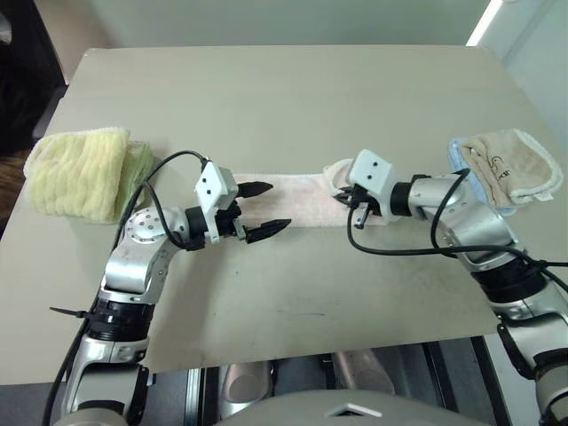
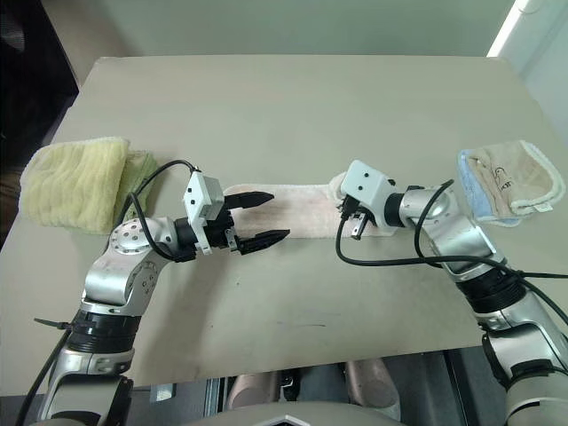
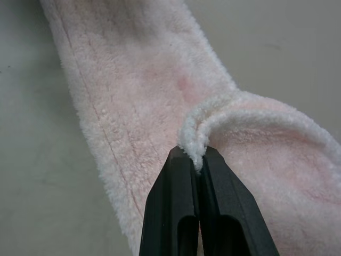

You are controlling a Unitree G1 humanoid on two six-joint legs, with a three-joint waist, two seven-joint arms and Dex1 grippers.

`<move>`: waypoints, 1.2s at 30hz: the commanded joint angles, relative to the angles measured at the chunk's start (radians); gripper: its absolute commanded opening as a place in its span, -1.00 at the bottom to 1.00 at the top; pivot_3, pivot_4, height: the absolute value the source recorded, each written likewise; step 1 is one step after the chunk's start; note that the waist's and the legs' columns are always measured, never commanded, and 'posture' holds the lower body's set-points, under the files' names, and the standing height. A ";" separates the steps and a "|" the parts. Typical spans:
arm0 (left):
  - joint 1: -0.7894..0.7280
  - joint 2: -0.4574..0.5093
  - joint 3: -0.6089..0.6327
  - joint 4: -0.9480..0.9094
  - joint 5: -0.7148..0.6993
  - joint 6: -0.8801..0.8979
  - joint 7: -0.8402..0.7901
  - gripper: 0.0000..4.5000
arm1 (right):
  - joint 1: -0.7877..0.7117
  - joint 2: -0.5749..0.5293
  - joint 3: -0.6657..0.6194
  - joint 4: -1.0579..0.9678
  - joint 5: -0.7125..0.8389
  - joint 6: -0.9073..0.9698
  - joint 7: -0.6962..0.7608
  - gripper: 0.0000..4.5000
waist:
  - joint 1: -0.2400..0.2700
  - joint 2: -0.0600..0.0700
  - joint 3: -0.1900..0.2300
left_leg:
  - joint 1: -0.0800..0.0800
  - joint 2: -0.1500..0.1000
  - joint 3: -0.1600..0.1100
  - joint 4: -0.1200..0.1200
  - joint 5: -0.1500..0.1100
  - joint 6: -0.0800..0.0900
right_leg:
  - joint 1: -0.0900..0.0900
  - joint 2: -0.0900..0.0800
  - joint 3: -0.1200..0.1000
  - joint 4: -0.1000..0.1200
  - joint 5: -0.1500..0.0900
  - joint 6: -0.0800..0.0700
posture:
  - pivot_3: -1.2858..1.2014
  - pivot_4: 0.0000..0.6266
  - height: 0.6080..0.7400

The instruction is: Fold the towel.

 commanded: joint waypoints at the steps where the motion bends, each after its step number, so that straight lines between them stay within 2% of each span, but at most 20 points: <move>1: 0.003 0.007 0.017 -0.050 -0.023 0.001 0.000 1.00 | -0.004 0.007 -0.009 -0.016 -0.031 -0.024 0.022 -0.97 | 0.000 0.000 0.000 | 0.000 0.000 0.000 0.000 0.000 0.000 | 0.000 0.000 0.000 0.000 0.000 0.000 | 0.03 -0.52 0.99; 6: 0.003 0.009 0.017 -0.049 -0.022 0.002 -0.001 1.00 | 0.006 0.017 -0.022 -0.016 -0.042 -0.018 0.037 -0.97 | 0.000 0.000 0.000 | 0.000 0.000 0.000 0.000 0.000 -0.001 | 0.000 0.000 0.000 0.000 -0.001 -0.002 | 0.03 -0.52 0.99; 7: 0.003 0.008 0.017 -0.048 -0.023 0.003 -0.001 1.00 | 0.012 0.022 -0.046 -0.028 -0.021 -0.001 0.038 -0.89 | 0.000 0.000 0.000 | 0.000 0.000 0.000 0.000 0.000 -0.001 | 0.000 0.000 0.000 0.000 -0.001 -0.002 | 0.03 -0.52 0.99; 10: 0.007 0.007 0.019 -0.050 -0.027 0.007 -0.002 1.00 | 0.033 0.030 -0.106 -0.076 0.034 0.029 0.050 -0.53 | 0.000 0.000 0.000 | 0.000 0.000 0.000 0.000 0.001 -0.001 | 0.000 0.000 0.000 0.000 -0.001 -0.003 | 0.03 -0.52 0.99; 17: 0.035 0.009 0.027 -0.069 -0.039 0.017 0.013 1.00 | 0.072 0.037 -0.179 -0.153 0.097 0.054 0.052 0.54 | -0.001 0.000 0.000 | 0.000 0.000 0.000 0.000 0.002 -0.003 | 0.001 0.000 0.000 0.000 -0.003 -0.006 | 0.03 -0.52 0.99; 22: 0.083 0.003 0.059 -0.119 -0.081 0.060 0.049 1.00 | 0.075 0.064 -0.267 -0.129 0.095 0.038 -0.017 0.54 | -0.002 0.000 0.000 | 0.000 0.000 0.000 0.000 0.002 -0.003 | 0.001 0.000 0.001 0.000 -0.003 -0.006 | 0.03 -0.52 0.99; 26: 0.110 0.002 0.079 -0.157 -0.119 0.101 0.071 1.00 | 0.075 0.064 -0.282 -0.105 0.080 0.030 -0.027 0.54 | -0.002 0.000 0.000 | 0.000 0.000 0.000 0.000 0.002 -0.003 | 0.001 0.000 0.000 0.000 -0.003 -0.006 | 0.03 -0.52 0.99; 27: 0.148 -0.019 0.119 -0.210 -0.196 0.155 0.110 1.00 | 0.080 0.068 -0.287 -0.063 0.065 0.007 -0.041 0.54 | -0.002 0.000 0.000 | 0.000 0.000 0.000 0.000 0.002 -0.003 | 0.001 0.000 0.000 0.000 -0.003 -0.006 | 0.03 -0.52 0.99; 32: 0.297 -0.107 0.263 -0.371 -0.450 0.334 0.321 1.00 | 0.089 0.111 -0.283 0.108 0.020 -0.095 -0.080 -0.17 | -0.007 0.000 0.000 | 0.001 0.000 0.000 -0.001 0.003 -0.005 | 0.002 0.000 0.000 -0.003 -0.003 -0.006 | 0.03 -0.52 0.99; 36: 0.339 -0.109 0.285 -0.425 -0.505 0.368 0.390 1.00 | 0.082 0.133 -0.288 0.175 0.005 -0.141 -0.082 -0.81 | -0.004 0.000 0.000 | 0.002 0.000 0.000 -0.002 0.004 -0.006 | 0.002 0.000 0.000 -0.002 -0.003 -0.006 | 0.03 -0.52 0.99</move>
